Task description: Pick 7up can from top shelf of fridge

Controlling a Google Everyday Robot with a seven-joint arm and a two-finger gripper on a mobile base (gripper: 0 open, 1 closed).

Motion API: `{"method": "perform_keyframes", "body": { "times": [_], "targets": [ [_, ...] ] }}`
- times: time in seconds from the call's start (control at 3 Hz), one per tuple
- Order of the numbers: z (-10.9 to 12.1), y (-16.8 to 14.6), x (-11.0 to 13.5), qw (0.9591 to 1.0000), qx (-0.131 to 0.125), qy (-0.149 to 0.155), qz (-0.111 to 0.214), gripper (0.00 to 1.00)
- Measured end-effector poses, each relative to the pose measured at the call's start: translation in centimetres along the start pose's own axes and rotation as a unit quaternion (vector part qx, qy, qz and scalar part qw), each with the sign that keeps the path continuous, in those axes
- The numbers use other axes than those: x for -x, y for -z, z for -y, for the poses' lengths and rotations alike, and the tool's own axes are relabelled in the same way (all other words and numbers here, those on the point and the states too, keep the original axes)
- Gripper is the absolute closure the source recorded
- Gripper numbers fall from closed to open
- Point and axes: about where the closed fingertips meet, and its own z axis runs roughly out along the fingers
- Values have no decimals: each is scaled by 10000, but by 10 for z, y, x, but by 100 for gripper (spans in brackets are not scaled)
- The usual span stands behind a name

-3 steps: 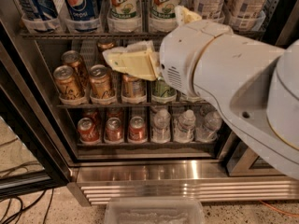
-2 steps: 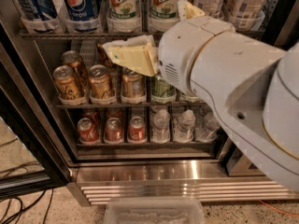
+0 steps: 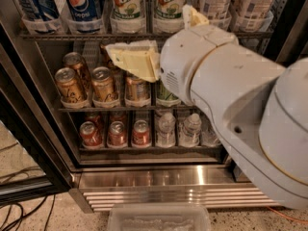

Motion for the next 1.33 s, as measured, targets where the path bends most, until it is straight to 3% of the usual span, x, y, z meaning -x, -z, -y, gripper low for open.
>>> {"method": "perform_keyframes", "body": {
  "times": [0.67, 1.0, 1.33],
  "targets": [
    [-8, -20, -49, 9990, 54, -401, -167, 21],
    [-7, -32, -65, 9987, -66, -414, -296, 21],
    [4, -47, -68, 9977, -366, -370, -430, 22]
  ]
}}
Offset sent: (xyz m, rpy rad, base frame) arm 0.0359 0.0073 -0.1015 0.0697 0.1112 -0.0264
